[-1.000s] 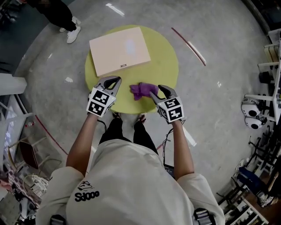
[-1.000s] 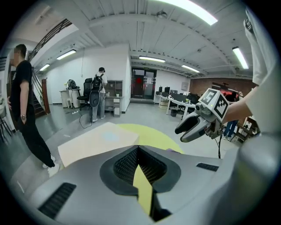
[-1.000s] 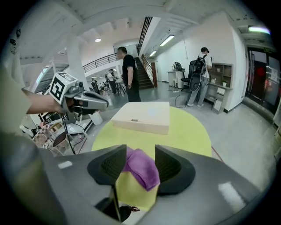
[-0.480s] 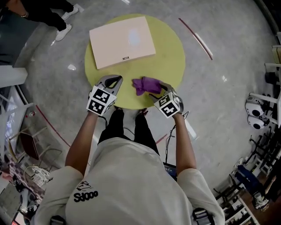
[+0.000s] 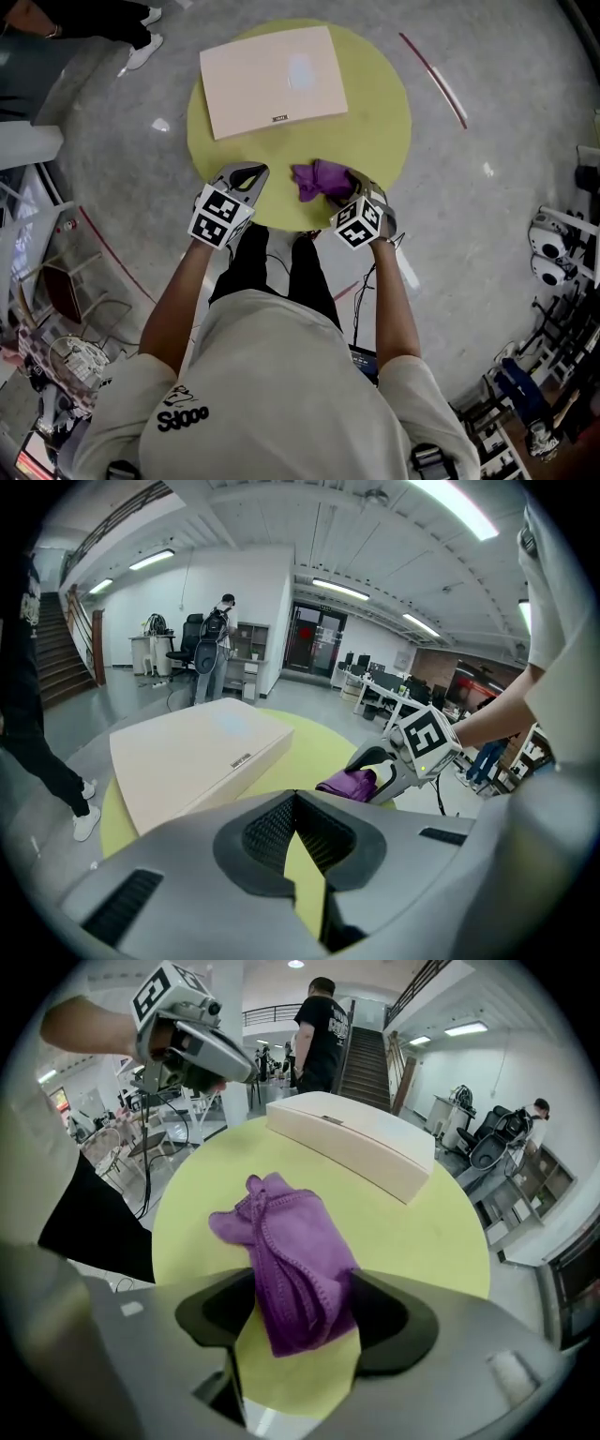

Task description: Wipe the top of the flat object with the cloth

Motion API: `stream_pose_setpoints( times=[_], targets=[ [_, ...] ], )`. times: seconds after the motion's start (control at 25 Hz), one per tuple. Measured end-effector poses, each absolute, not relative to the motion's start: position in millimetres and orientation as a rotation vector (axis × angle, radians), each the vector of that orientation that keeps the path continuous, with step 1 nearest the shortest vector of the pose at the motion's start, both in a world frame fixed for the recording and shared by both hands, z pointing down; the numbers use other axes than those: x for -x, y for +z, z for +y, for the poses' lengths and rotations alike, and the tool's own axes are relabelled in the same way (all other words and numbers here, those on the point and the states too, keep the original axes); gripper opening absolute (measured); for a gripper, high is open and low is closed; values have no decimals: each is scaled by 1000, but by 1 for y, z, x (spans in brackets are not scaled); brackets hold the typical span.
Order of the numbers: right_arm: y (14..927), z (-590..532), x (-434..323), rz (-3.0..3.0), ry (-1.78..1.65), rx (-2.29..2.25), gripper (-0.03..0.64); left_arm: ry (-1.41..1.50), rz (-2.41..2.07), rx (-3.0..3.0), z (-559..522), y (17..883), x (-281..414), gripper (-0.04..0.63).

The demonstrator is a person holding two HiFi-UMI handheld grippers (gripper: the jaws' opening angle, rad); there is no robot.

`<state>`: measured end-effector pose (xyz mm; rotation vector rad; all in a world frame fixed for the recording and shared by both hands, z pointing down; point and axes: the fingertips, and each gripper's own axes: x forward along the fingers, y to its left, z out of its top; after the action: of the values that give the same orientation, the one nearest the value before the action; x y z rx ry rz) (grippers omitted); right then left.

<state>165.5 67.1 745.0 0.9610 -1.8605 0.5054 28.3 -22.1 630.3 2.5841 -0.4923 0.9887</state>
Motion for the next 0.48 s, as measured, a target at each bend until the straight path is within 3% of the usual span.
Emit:
stream_pose_setpoints(
  times=[0.32, 0.4, 0.48],
  targets=[
    [746, 63, -165, -1873, 472, -969, 297, 984, -509, -2563, -27, 634, -21, 5],
    [743, 61, -167, -1861, 454, -995, 209, 981, -511, -2565, -27, 632, -20, 5],
    [742, 60, -169, -1845, 435, -995, 176, 980, -512, -2570, -27, 630, -18, 5]
  ],
)
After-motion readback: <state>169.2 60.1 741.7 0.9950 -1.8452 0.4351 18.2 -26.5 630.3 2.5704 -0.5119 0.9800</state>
